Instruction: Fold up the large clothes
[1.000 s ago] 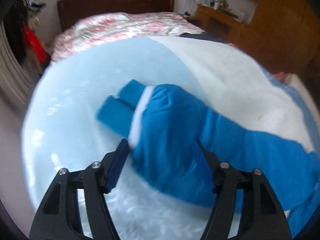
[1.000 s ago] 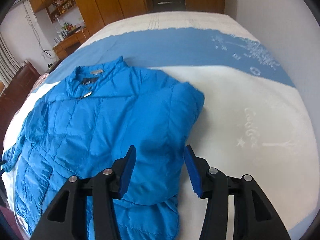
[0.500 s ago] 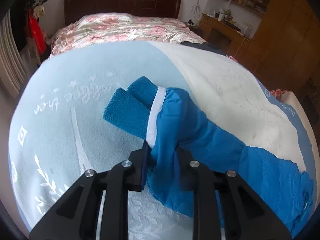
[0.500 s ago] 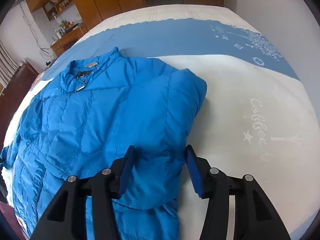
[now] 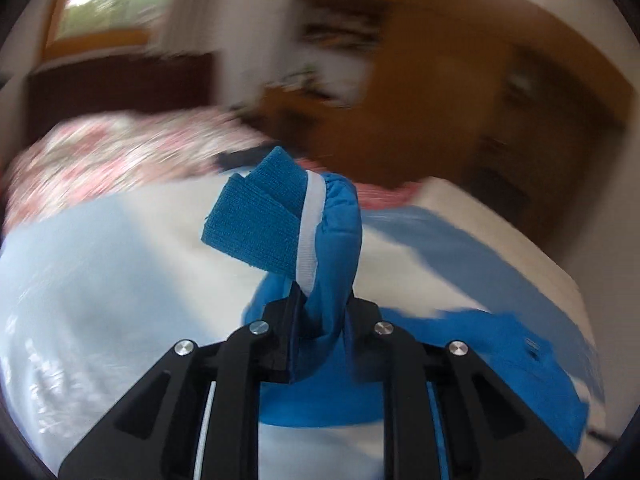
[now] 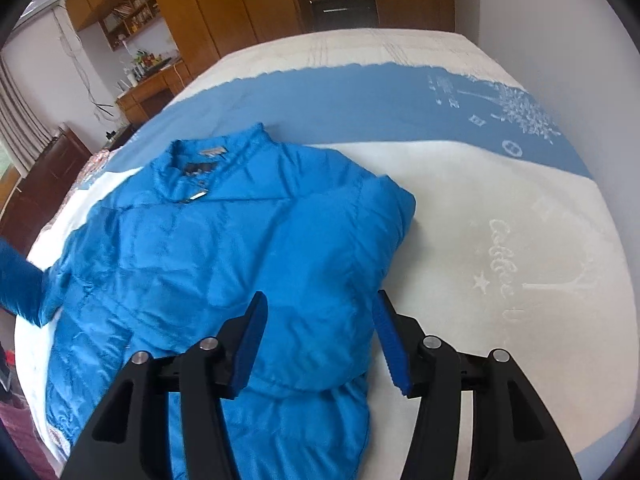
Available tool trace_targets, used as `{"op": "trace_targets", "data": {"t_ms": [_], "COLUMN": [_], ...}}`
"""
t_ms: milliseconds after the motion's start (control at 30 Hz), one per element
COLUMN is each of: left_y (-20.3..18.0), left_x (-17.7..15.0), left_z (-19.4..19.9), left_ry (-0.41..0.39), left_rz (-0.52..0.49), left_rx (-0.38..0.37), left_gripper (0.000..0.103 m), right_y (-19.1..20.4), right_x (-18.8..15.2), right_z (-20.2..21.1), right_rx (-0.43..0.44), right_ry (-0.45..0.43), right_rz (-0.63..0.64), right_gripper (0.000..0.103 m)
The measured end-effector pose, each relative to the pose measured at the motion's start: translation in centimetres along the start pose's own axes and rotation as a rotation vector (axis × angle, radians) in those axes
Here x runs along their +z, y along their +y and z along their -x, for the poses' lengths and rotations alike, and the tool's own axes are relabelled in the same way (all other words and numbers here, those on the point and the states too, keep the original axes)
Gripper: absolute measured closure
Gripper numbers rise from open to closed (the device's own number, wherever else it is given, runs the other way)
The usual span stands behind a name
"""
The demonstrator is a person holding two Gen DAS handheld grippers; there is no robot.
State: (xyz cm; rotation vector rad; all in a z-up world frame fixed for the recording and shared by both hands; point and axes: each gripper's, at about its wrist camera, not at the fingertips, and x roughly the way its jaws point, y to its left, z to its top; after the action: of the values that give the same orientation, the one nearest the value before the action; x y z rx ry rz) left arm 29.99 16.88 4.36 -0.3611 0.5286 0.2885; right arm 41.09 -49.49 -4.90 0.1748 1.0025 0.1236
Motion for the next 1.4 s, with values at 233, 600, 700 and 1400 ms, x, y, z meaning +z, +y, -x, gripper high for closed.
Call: {"op": "trace_targets", "data": {"t_ms": [233, 600, 700, 1400], "left_y": [-17.8, -28.7, -29.4, -20.2], "left_x": [-3.9, -15.8, -17.9, -10.4], "left_z": [-1.3, -10.4, -11.5, -6.9], "left_ry": [0.092, 0.426, 0.441, 0.387], "left_rz": [-0.235, -0.437, -0.493, -0.359], "left_rx": [-0.287, -0.396, -0.396, -0.42], "left_gripper": [0.087, 0.087, 0.087, 0.036], "right_y": [0.8, 0.3, -0.3, 5.7], "right_x": [-0.6, -1.1, -1.3, 3.3], "right_z": [1.2, -2.7, -3.9, -3.3], "right_rx": [0.0, -0.003, -0.024, 0.252], "right_ry": [-0.015, 0.062, 0.077, 0.104], "right_rz": [0.034, -0.001, -0.013, 0.03], "right_gripper": [0.049, 0.049, 0.048, 0.04]}}
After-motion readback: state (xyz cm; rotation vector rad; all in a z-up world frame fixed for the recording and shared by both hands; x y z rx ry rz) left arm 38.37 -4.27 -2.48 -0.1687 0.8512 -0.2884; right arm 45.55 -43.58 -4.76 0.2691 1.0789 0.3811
